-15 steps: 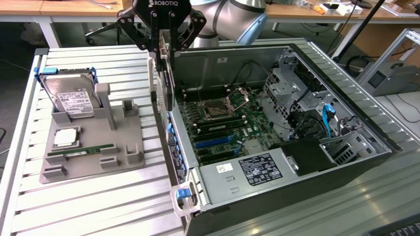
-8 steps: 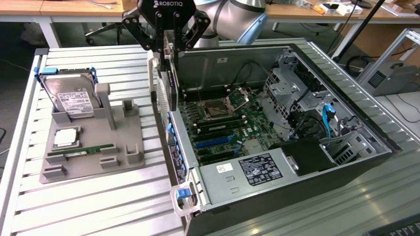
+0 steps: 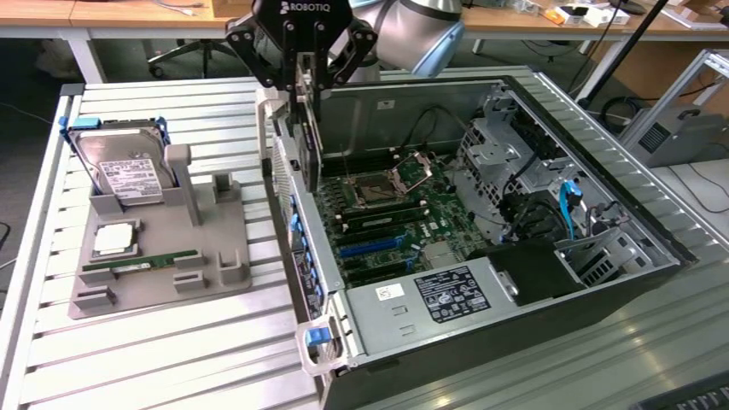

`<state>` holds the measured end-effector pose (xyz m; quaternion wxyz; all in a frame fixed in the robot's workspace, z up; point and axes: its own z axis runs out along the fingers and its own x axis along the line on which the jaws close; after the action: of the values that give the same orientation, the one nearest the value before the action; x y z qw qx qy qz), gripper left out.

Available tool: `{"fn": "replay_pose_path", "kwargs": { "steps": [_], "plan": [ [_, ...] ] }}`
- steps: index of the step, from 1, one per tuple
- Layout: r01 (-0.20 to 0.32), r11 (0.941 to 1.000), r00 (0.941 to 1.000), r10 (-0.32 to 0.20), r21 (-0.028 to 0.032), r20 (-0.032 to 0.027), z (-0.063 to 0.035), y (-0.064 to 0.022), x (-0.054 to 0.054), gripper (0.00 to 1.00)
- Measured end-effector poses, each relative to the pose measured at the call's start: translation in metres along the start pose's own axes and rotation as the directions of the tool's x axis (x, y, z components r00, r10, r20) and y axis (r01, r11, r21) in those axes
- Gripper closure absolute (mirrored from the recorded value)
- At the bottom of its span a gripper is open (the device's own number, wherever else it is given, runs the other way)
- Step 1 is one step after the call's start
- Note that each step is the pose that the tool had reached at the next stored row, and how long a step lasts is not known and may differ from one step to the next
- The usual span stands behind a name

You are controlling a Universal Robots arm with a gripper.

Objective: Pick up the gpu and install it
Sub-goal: 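Pick up the gpu and move the gpu toward the slot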

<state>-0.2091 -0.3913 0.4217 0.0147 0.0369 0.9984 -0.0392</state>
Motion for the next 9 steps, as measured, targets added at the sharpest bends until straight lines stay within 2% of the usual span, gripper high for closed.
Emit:
{"fn": "replay_pose_path", "kwargs": {
  "steps": [9],
  "plan": [
    [0.0,1.0,1.0,0.0,0.001,0.0001,0.0006,0.0005,-0.013,0.73]
  ]
}}
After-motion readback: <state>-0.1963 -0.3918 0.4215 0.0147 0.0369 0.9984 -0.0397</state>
